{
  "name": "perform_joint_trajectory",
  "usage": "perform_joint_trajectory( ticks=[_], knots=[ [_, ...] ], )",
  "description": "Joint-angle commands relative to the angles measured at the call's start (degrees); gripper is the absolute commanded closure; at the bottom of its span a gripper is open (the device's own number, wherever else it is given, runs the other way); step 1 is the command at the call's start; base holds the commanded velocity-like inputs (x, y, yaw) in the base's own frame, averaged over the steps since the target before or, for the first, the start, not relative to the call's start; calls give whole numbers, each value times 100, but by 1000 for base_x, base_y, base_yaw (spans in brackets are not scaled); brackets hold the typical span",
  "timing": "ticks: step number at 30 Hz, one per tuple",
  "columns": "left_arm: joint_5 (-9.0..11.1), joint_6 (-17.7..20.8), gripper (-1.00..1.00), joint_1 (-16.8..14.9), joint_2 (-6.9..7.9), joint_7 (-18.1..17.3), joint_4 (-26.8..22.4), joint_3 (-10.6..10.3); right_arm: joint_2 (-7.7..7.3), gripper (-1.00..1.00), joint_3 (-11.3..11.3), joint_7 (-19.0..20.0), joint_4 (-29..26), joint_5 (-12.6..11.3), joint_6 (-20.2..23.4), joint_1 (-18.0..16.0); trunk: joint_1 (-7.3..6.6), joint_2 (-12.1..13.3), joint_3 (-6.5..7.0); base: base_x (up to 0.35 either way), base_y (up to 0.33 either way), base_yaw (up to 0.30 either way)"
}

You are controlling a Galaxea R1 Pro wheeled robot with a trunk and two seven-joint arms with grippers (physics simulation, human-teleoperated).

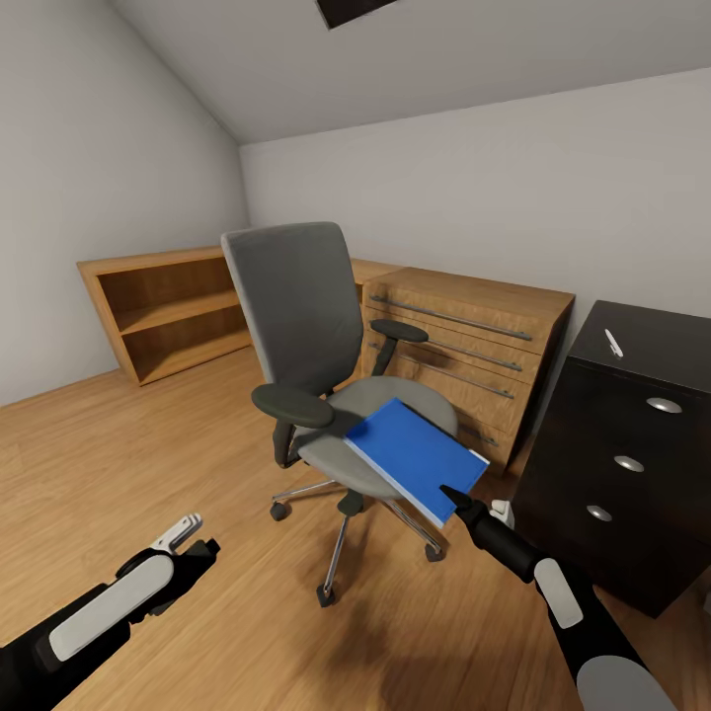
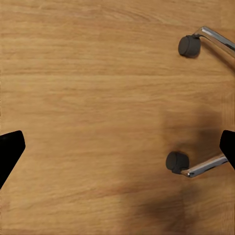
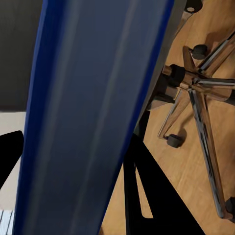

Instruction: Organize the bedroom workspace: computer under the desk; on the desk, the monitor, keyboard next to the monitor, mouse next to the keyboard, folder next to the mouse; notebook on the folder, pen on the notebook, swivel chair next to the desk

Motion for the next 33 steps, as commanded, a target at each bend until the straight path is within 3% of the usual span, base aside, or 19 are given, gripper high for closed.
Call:
perform_joint_trajectory(
  ticks=[1, 8, 29, 33],
  knots=[
    [14, -5, -100, -8, 5, 19, -5, -18, 1, 100, -11, 2, 4, 3, 30, -3, -1, -2, -6, 0, 0, 0],
    [10, -5, -100, -8, -20, 19, -5, -24, 1, 100, -15, 8, 4, 3, 30, -3, -1, -2, -6, 0, 0, 0],
    [6, -5, -100, -8, -30, 19, -5, -24, -3, 100, -16, 10, -11, 3, 30, -3, -55, 26, 459, 0, 0, 0],
    [-5, -12, -100, -8, -37, 47, -6, -126, -7, 100, -16, 10, -13, 3, 30, -4, -66, 31, 548, 0, 0, 0]
  ],
)
